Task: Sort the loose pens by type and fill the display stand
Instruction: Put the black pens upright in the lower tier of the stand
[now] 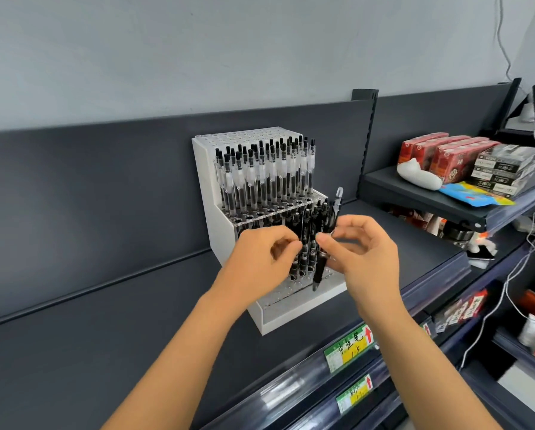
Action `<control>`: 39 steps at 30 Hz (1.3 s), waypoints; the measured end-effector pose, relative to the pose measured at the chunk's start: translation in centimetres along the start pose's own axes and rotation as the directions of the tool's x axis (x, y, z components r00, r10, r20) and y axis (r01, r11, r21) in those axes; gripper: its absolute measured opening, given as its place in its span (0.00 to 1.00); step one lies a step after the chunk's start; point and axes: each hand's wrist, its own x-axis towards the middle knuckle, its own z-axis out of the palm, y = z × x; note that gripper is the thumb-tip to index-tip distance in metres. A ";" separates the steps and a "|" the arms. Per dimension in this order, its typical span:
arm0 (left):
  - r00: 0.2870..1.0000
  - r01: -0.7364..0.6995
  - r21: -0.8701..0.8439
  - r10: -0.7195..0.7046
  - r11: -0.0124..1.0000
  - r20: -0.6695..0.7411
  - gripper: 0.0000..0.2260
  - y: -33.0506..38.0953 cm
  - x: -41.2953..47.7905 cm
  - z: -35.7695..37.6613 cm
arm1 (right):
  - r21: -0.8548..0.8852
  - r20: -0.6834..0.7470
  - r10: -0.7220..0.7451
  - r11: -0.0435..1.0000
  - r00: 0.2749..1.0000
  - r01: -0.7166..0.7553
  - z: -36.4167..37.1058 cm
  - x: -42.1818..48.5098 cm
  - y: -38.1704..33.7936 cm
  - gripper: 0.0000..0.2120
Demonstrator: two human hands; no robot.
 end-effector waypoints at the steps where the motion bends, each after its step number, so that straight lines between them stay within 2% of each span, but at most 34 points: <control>1: 0.999 -0.027 -0.065 0.028 0.998 0.018 0.06 0.2 -0.2 -0.3 | 0.005 0.019 -0.012 1.000 1.000 0.012 0.5 0.2 -0.2 0.11; 3: 0.998 -0.048 -0.116 0.053 0.992 0.042 0.06 0.4 -0.2 -0.5 | 0.033 0.071 -0.021 0.999 0.997 0.019 1.6 0.4 -0.3 0.11; 8: 0.999 -0.033 -0.070 0.035 0.997 0.022 0.00 -0.2 -0.2 0.1 | 0.057 0.136 0.020 0.998 0.990 -0.028 2.4 0.2 0.3 0.11; 13: 0.992 0.051 -0.023 -0.054 0.998 -0.117 0.06 -1.3 -0.8 1.6 | -0.177 0.090 -0.042 0.982 0.995 0.057 0.9 -0.2 1.8 0.10; 17: 0.983 0.105 0.004 -0.103 0.994 -0.153 0.07 -1.6 -0.5 2.1 | -0.244 0.075 -0.026 0.969 0.997 0.044 -0.1 -0.7 2.6 0.09; 20: 0.983 0.135 0.076 -0.124 0.988 -0.133 0.08 -1.7 -0.5 2.5 | -0.256 0.073 -0.015 0.966 0.997 0.033 -0.6 -1.0 2.9 0.08; 24: 0.973 0.233 0.175 -0.230 0.957 -0.037 0.10 -2.1 -0.8 3.4 | -0.307 0.083 -0.024 0.950 0.996 0.049 -1.0 -1.3 3.1 0.07; 28: 0.964 0.265 0.220 -0.262 0.939 -0.043 0.10 -1.7 -0.7 3.9 | -0.434 0.142 -0.033 0.896 0.989 0.092 -1.1 -1.8 3.2 0.08; 32: 0.958 0.285 0.278 -0.285 0.917 -0.042 0.06 -1.4 -0.5 4.2 | -0.600 0.250 -0.055 0.775 0.967 0.199 -1.1 -2.4 3.3 0.12; 36: 0.959 0.275 0.367 -0.280 0.889 -0.040 0.06 -0.9 -0.8 4.0 | -0.644 0.329 -0.058 0.716 0.942 0.269 -1.4 -3.0 3.2 0.15; 39: 0.973 0.197 0.443 -0.231 0.875 0.023 0.10 -0.2 -2.0 2.7 | -0.665 0.389 -0.075 0.667 0.918 0.336 -1.5 -3.7 3.3 0.17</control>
